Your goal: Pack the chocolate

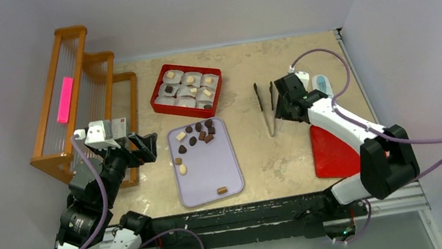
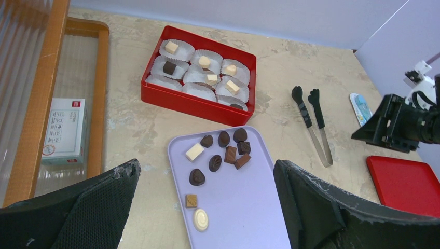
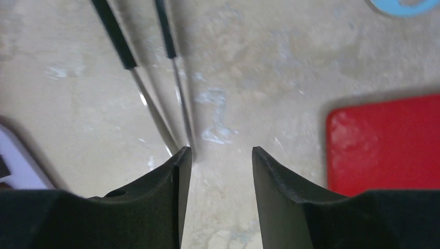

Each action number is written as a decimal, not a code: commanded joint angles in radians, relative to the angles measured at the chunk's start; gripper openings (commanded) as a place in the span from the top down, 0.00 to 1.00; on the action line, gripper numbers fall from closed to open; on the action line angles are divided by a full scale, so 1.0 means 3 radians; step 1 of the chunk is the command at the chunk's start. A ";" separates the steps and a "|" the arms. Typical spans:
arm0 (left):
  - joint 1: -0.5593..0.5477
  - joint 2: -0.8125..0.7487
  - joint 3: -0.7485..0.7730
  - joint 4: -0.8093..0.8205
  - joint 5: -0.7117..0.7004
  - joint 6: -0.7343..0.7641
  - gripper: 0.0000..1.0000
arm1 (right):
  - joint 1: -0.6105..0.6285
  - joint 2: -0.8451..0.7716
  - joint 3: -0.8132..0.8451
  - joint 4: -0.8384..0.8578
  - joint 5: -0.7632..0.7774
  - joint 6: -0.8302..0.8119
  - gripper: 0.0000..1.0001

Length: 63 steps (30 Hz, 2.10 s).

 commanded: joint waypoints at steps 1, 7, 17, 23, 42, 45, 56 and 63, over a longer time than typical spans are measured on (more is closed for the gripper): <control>-0.0011 -0.0018 -0.0017 0.0121 0.0017 -0.0023 0.00 | -0.0023 -0.0273 -0.0216 -0.0398 0.0358 0.0382 0.51; -0.0011 -0.0019 -0.0018 0.0122 0.0032 -0.0025 0.00 | -0.0138 -0.0386 -0.0486 -0.0528 0.0639 0.0571 0.52; -0.0011 -0.0030 -0.0016 0.0122 0.0027 -0.0023 0.00 | -0.0573 -0.0215 -0.0667 -0.0274 0.0389 0.0423 0.54; -0.0013 -0.0035 -0.0017 0.0123 0.0029 -0.0023 0.00 | -0.0718 0.0029 -0.0635 -0.0133 0.0170 0.0338 0.57; -0.0011 -0.0072 -0.0013 0.0122 0.0001 -0.0023 0.00 | -0.0778 0.0271 -0.0578 0.0097 -0.0009 0.0104 0.81; -0.0011 -0.0075 -0.0013 0.0127 0.0009 -0.0027 0.00 | -0.0777 0.0272 -0.0550 0.0079 -0.0031 0.0102 0.88; -0.0011 -0.0075 -0.0012 0.0130 0.0040 -0.0023 0.00 | -0.0772 -0.0328 -0.0579 -0.0072 0.0001 -0.0064 1.00; -0.0011 -0.0034 -0.0012 0.0139 0.0078 -0.0017 0.00 | -0.0774 -0.0800 -0.0509 -0.0177 -0.0045 -0.0166 1.00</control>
